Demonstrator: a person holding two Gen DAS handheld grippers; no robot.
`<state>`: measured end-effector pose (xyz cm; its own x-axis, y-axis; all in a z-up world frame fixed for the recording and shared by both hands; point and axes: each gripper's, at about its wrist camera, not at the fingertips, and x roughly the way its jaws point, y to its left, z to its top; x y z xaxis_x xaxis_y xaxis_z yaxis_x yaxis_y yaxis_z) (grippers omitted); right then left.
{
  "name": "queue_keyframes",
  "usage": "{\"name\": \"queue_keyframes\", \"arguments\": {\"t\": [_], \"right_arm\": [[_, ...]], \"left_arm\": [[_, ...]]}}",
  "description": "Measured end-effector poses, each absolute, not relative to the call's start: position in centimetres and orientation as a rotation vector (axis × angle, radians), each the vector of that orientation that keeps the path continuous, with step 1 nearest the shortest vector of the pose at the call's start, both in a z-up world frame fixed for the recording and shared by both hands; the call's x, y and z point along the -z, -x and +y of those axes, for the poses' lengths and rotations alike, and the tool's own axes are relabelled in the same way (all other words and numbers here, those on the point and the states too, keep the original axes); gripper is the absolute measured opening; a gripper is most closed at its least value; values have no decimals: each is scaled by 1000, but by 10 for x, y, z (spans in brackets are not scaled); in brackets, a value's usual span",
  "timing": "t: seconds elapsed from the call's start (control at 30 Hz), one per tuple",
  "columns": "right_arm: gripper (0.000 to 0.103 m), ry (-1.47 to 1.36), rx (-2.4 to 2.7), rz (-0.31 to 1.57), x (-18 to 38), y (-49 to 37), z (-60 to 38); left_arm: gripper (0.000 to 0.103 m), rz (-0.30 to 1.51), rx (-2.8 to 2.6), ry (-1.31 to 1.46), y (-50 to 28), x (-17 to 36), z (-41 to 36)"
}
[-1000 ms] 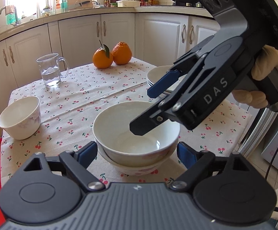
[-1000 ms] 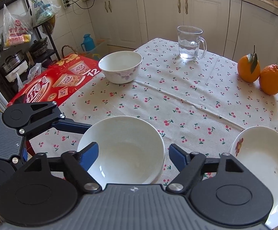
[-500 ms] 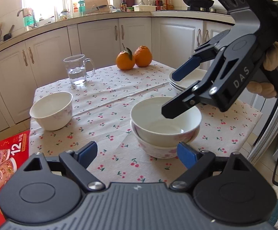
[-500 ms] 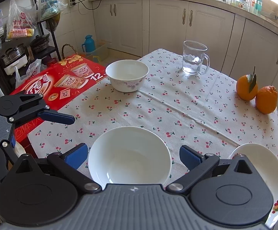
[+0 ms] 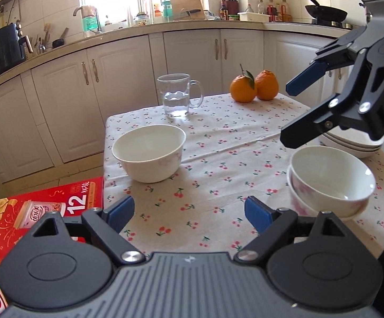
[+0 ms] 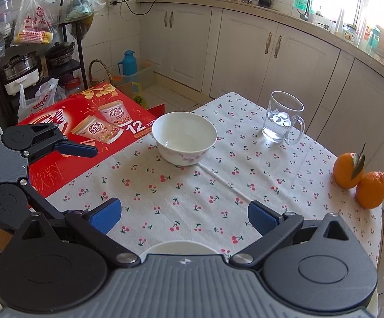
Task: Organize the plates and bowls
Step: 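Move the right tool to the white bowl by the red box and grasp its rim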
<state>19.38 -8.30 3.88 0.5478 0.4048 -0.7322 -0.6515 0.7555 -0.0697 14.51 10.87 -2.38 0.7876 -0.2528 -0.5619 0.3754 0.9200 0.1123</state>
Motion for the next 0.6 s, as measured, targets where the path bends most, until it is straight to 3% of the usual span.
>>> {"name": "queue_keyframes", "arguments": {"t": [0.6], "right_arm": [[102, 368, -784, 825, -14, -305, -29]], "left_arm": [[90, 590, 293, -174, -233, 54, 119]]}}
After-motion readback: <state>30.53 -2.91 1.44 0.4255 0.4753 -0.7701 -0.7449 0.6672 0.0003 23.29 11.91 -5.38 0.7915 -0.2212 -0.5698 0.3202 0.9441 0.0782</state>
